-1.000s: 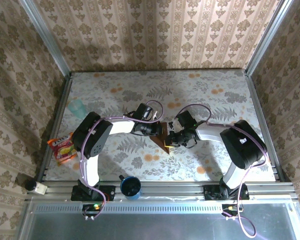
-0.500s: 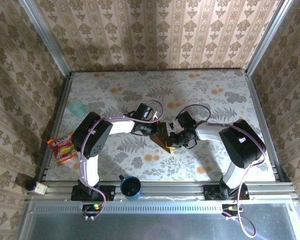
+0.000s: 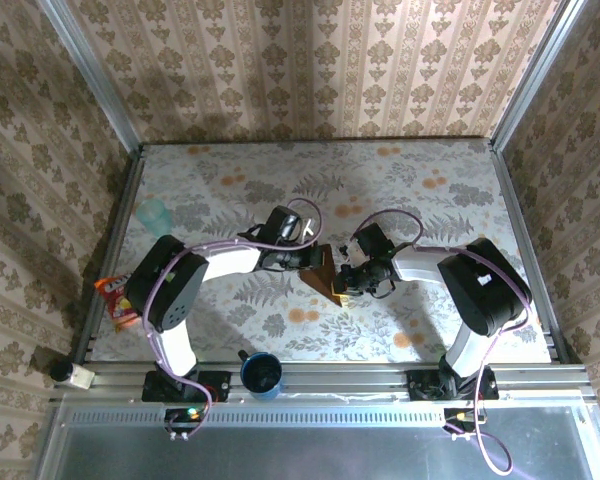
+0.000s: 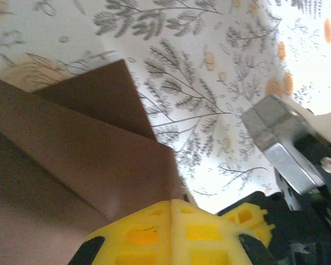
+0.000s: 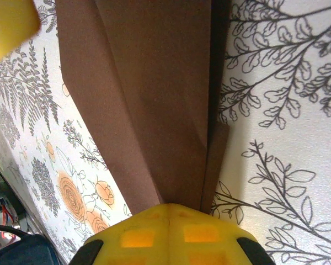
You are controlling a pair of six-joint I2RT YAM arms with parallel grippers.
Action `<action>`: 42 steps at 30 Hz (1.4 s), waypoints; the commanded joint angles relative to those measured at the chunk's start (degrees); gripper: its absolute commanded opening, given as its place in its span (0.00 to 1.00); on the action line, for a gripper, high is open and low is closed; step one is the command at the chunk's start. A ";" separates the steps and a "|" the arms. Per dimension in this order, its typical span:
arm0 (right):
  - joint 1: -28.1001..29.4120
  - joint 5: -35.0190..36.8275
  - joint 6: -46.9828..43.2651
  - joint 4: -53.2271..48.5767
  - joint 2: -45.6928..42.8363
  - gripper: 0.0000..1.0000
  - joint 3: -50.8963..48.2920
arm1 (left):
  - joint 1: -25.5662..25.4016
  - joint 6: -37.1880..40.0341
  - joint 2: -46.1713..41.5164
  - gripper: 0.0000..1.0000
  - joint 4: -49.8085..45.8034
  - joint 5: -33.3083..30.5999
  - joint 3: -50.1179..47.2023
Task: Fold a paper plane with a square sheet of paper (fold left side to right side)
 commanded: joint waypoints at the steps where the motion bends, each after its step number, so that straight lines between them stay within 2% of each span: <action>1: 0.49 9.53 -1.81 -6.85 5.30 0.00 -3.19 | -1.62 -2.30 -0.75 0.00 3.60 1.16 -2.11; 15: 1.54 11.48 -1.43 -8.37 6.23 0.00 -2.39 | -3.44 -4.45 4.57 0.00 5.15 0.75 -1.42; 26: 2.47 13.32 -1.09 -10.66 6.92 0.00 -1.23 | -3.11 -2.27 6.65 0.00 1.15 -4.13 -1.36; 33: 2.91 13.29 -1.33 -11.51 7.42 0.00 -0.69 | -1.18 -2.57 7.68 0.00 3.66 -4.20 -2.53; 42: 3.17 13.37 -1.49 -11.95 7.79 0.00 -0.37 | 3.15 1.01 7.95 0.00 0.72 -5.05 0.38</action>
